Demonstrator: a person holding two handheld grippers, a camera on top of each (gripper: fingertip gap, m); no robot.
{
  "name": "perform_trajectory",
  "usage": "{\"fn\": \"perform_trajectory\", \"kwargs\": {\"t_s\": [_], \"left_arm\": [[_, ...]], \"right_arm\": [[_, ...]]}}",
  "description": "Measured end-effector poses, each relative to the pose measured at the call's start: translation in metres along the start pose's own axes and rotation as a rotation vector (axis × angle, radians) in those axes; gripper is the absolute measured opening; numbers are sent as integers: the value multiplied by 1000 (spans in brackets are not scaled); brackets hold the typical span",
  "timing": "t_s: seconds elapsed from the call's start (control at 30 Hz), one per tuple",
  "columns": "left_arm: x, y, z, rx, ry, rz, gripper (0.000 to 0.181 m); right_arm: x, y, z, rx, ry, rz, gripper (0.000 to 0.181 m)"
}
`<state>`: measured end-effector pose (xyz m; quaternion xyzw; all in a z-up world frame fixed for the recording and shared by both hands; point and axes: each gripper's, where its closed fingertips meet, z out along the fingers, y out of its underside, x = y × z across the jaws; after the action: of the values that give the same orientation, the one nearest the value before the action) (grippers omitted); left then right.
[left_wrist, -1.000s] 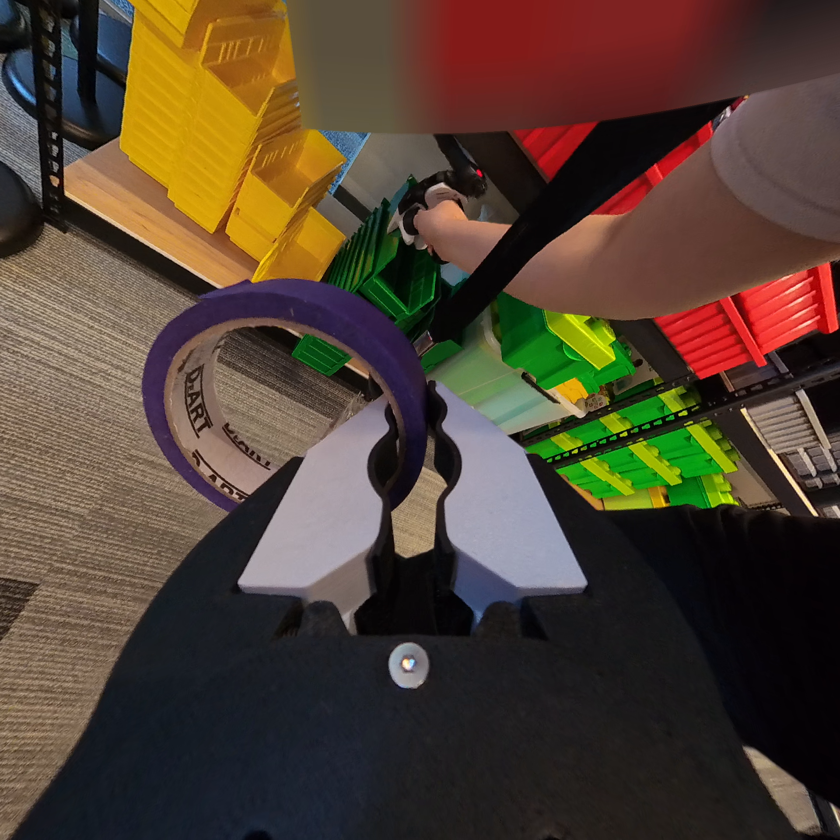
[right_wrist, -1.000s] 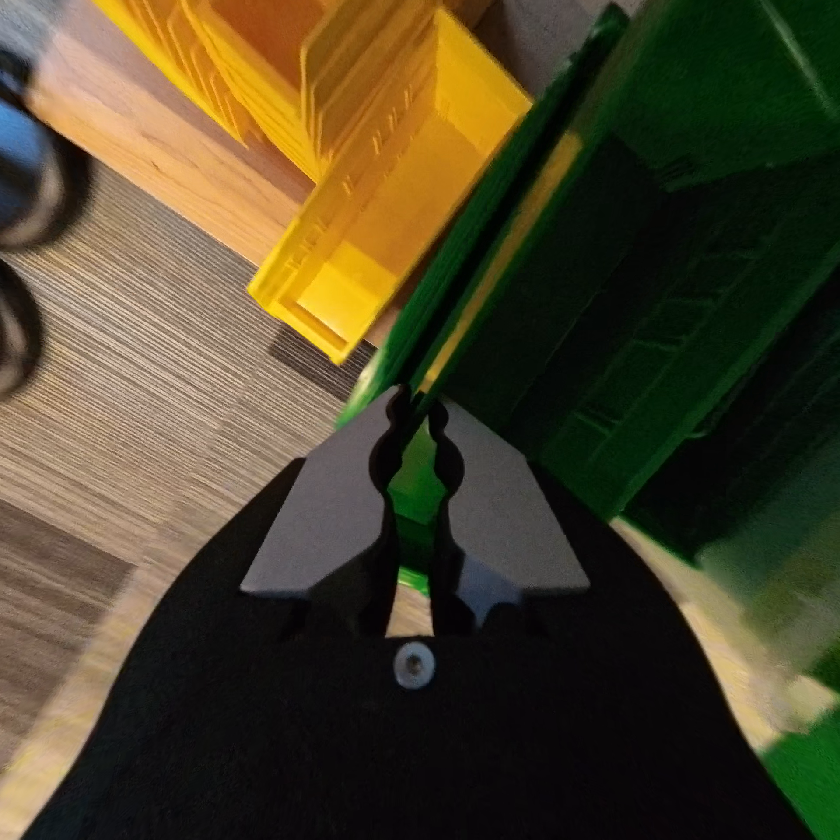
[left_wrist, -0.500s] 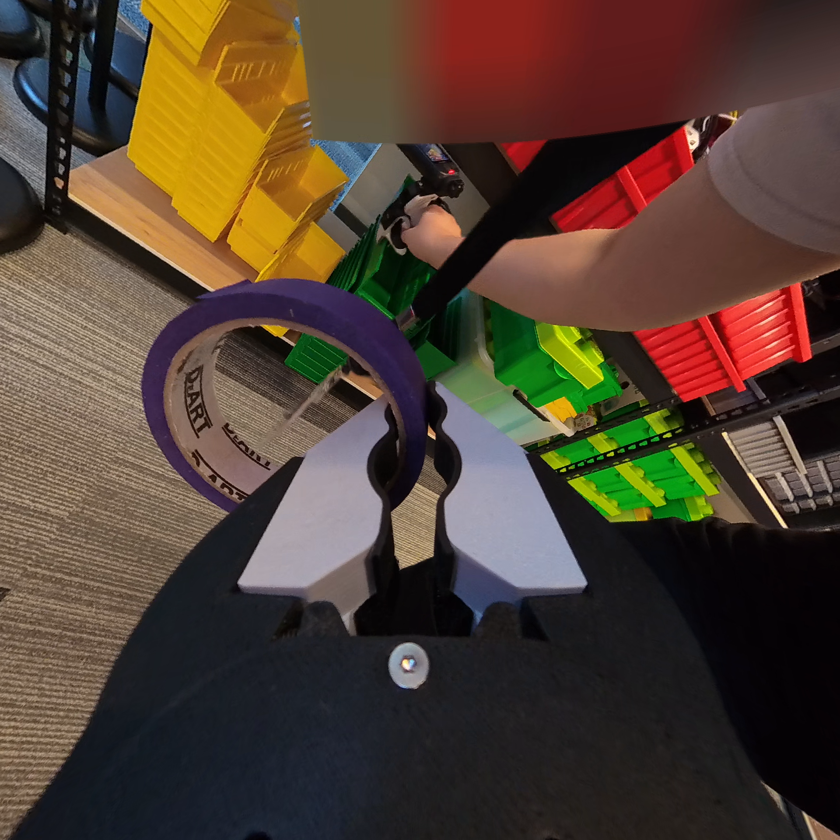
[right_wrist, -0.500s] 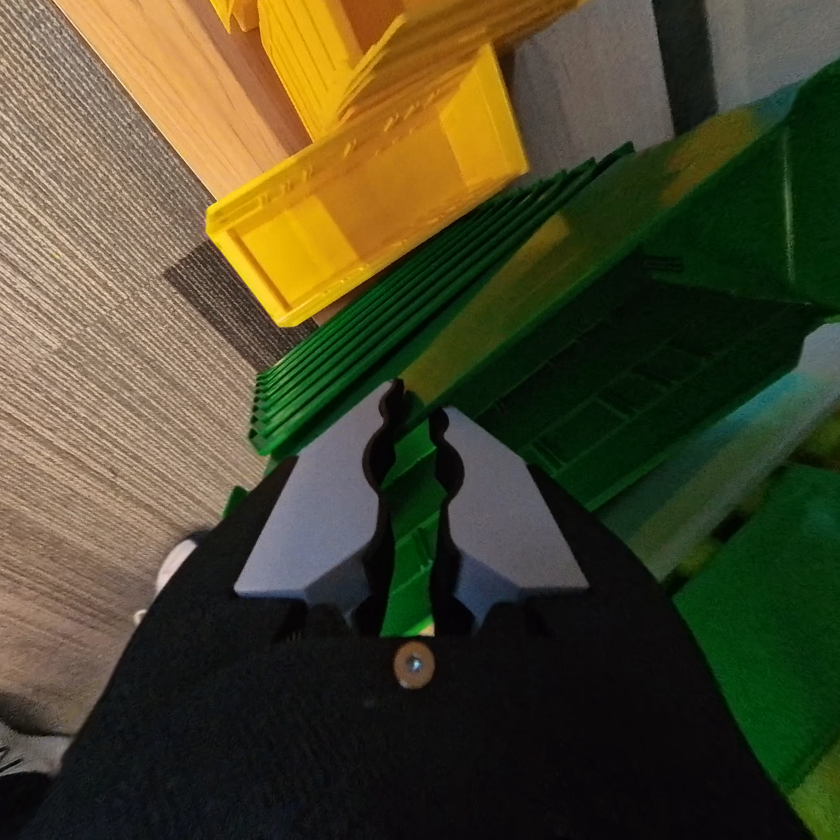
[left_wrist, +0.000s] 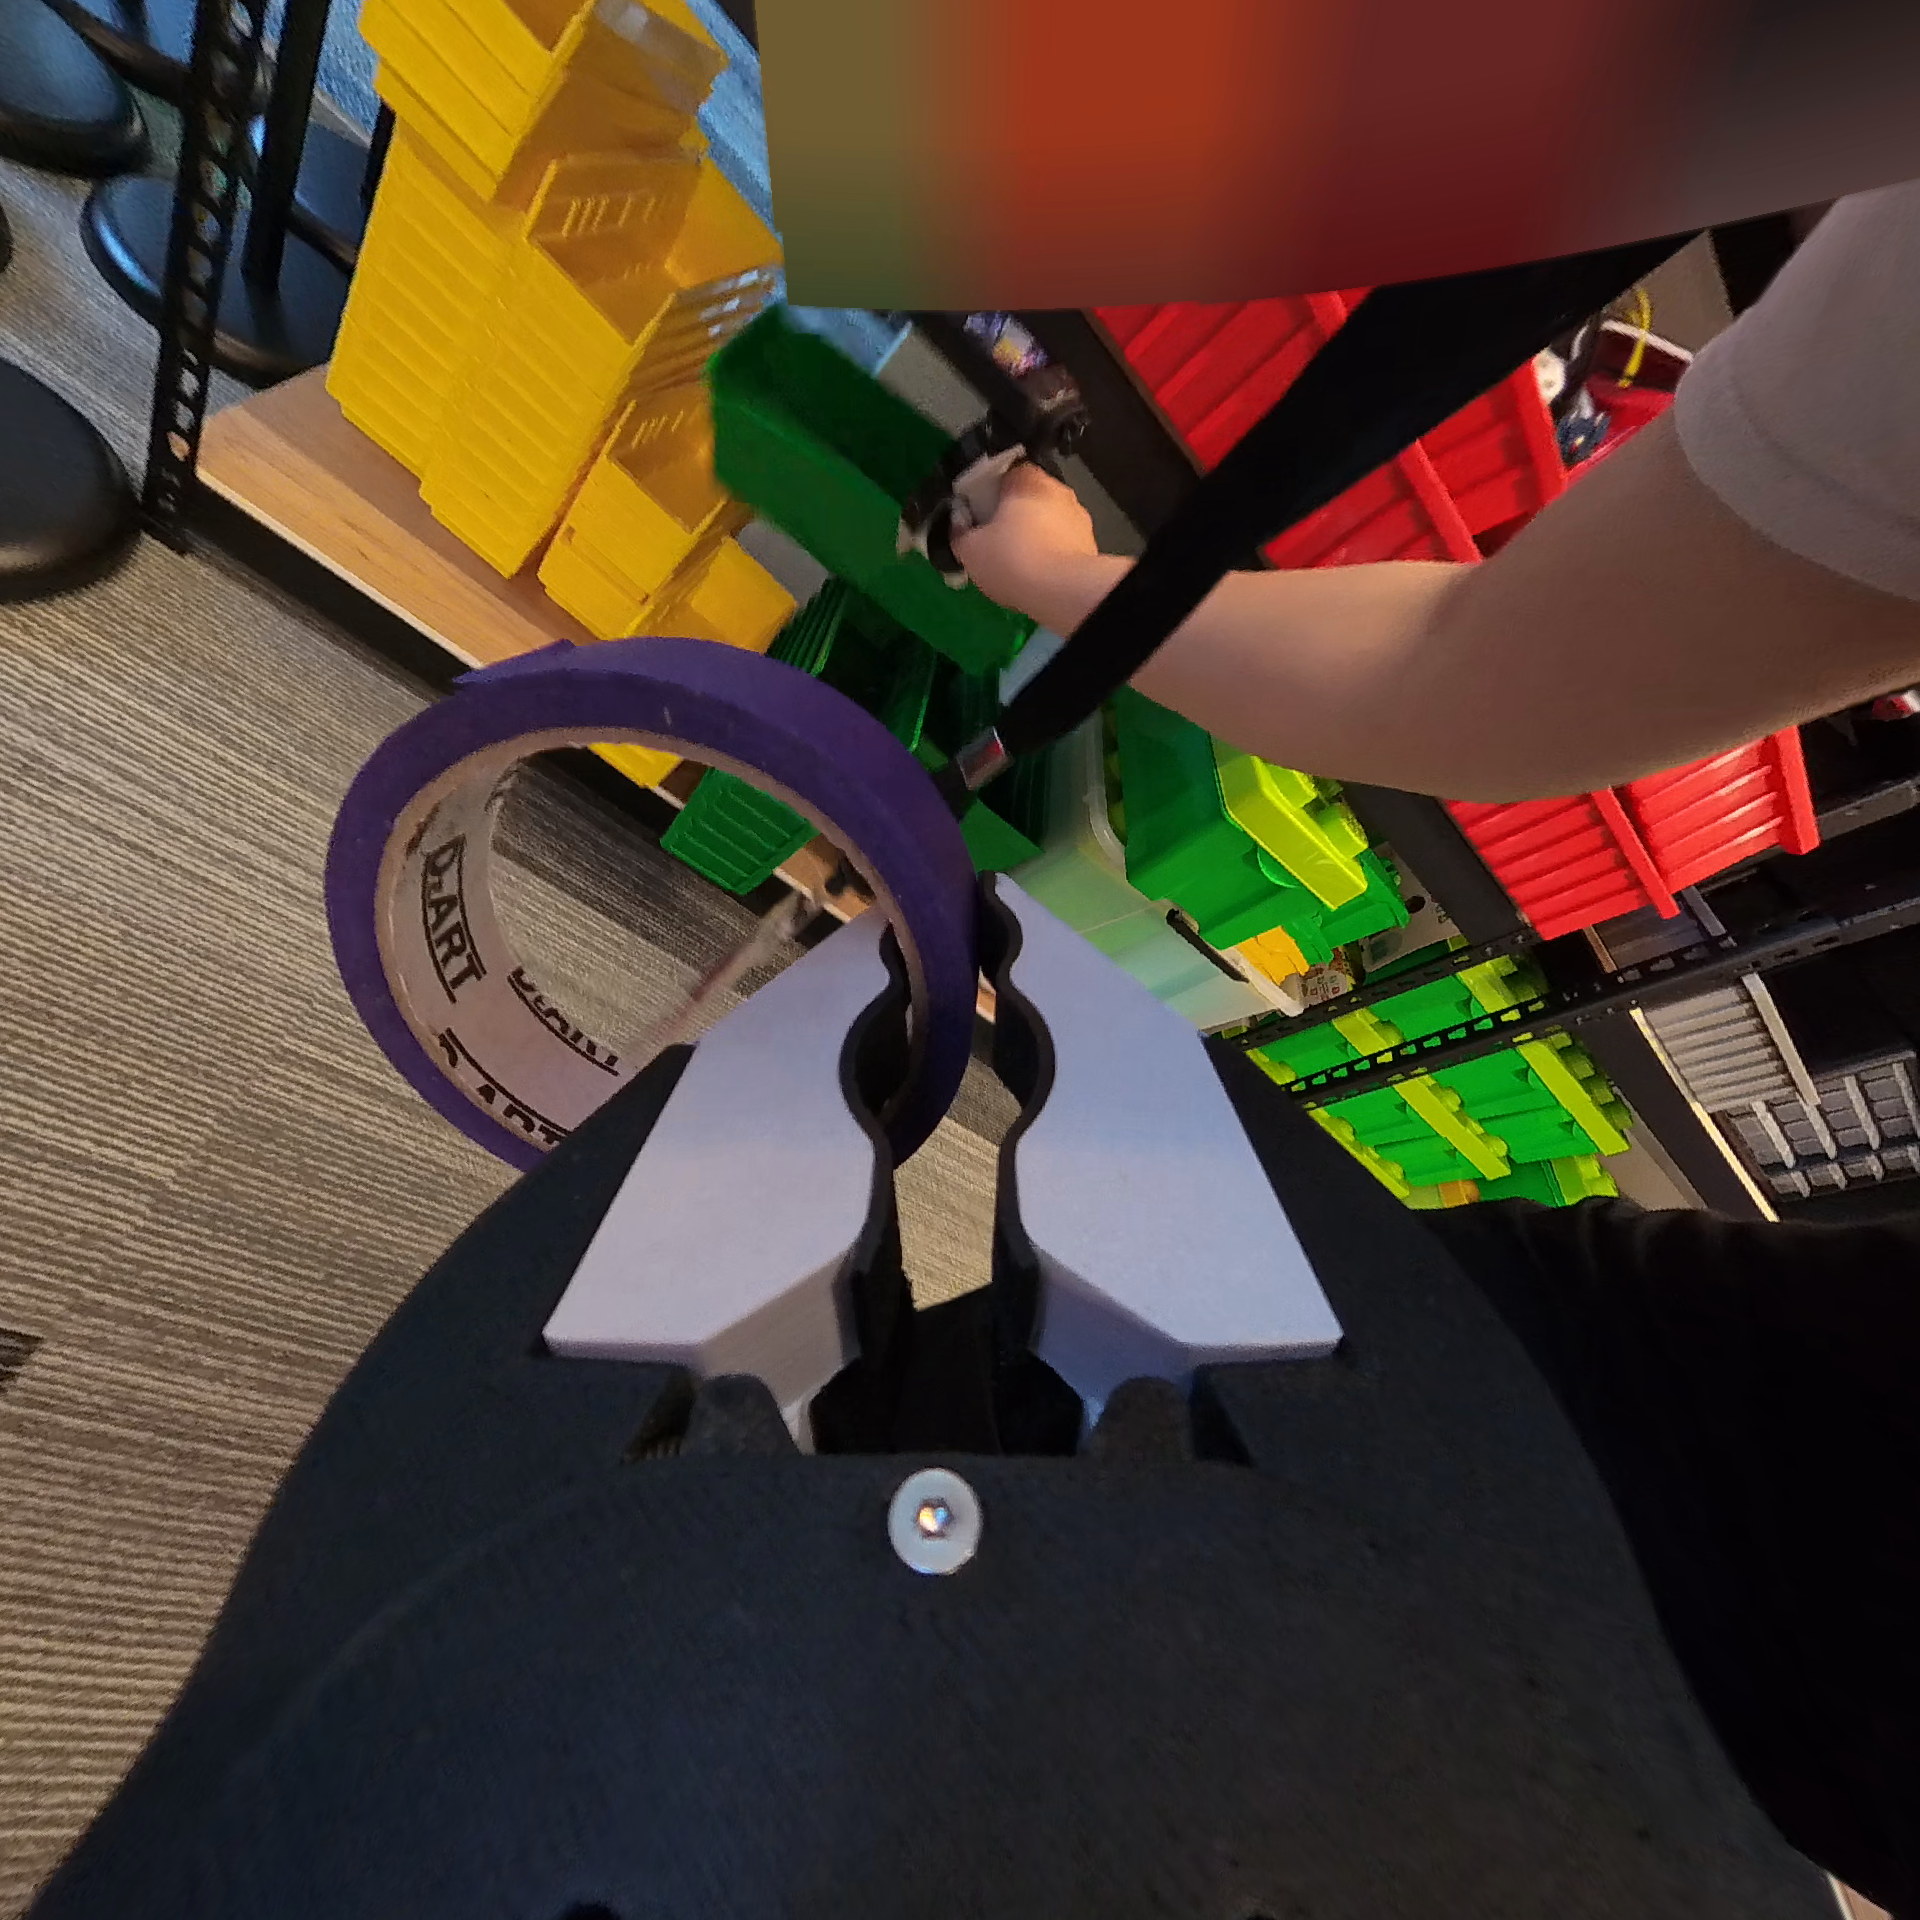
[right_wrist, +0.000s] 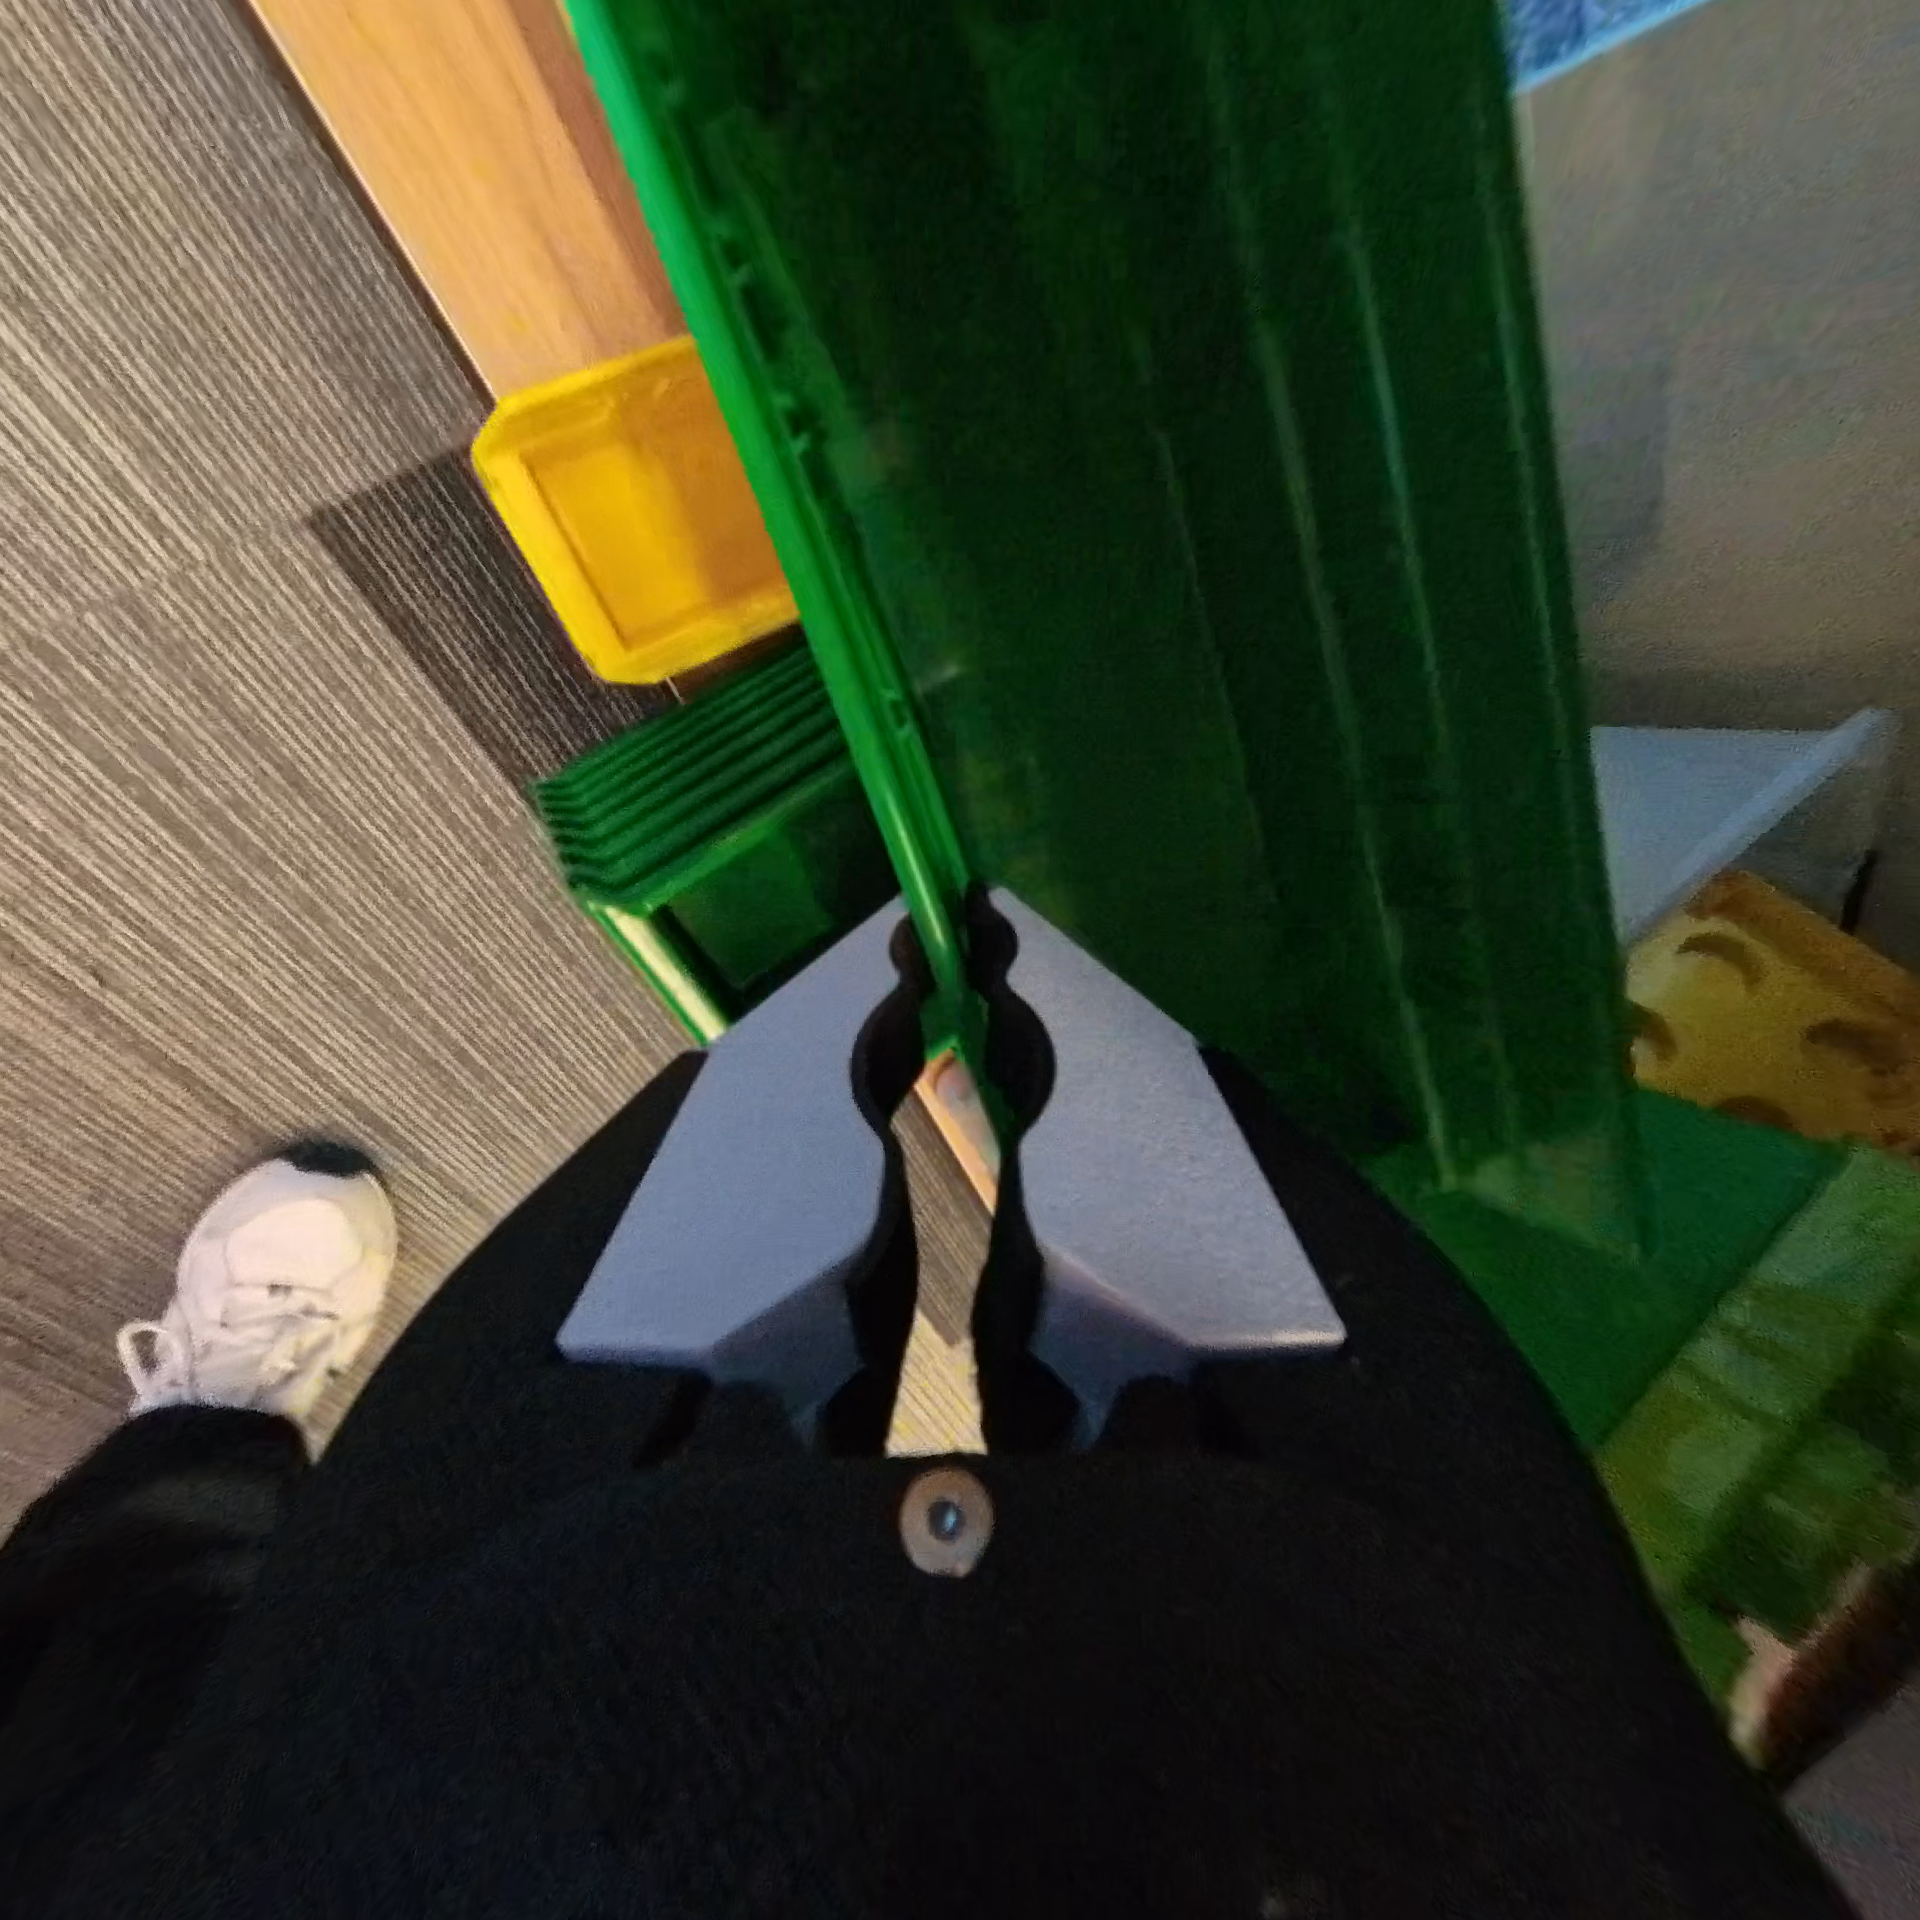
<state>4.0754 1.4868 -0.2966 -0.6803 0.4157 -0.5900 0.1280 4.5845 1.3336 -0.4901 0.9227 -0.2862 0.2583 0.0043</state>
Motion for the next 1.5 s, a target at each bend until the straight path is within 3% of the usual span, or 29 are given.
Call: {"fn": "perform_trajectory", "kwargs": {"t_s": [0.33, 0.53, 0.63, 0.77, 0.93, 1.07, 1.27, 1.5], "left_arm": [[-2, -20, -35, 10, -26, 26, 7], [5, -44, -38, -5, -50, 87, 7], [18, -80, -46, -16, -59, 123, 7], [68, -152, -60, -9, -16, 226, 7], [128, -245, -84, 27, -1, 371, 7], [169, -305, -111, 108, 130, 388, 7], [199, -357, -156, 119, 227, 510, 7], [196, -392, -176, 115, 294, 613, 7]], "right_arm": [[-23, 29, -27, 26, -64, -6, 0], [-60, 62, -70, 54, -140, -117, 0], [-86, 85, -109, 64, -270, -98, 0], [-100, 122, -180, 63, -422, -99, 0], [-81, 174, -282, 11, -478, -27, 0], [-51, 212, -353, 1, -422, 145, 0], [-15, 276, -419, -15, -249, 331, 0], [-8, 331, -453, 9, -133, 575, 0]]}}
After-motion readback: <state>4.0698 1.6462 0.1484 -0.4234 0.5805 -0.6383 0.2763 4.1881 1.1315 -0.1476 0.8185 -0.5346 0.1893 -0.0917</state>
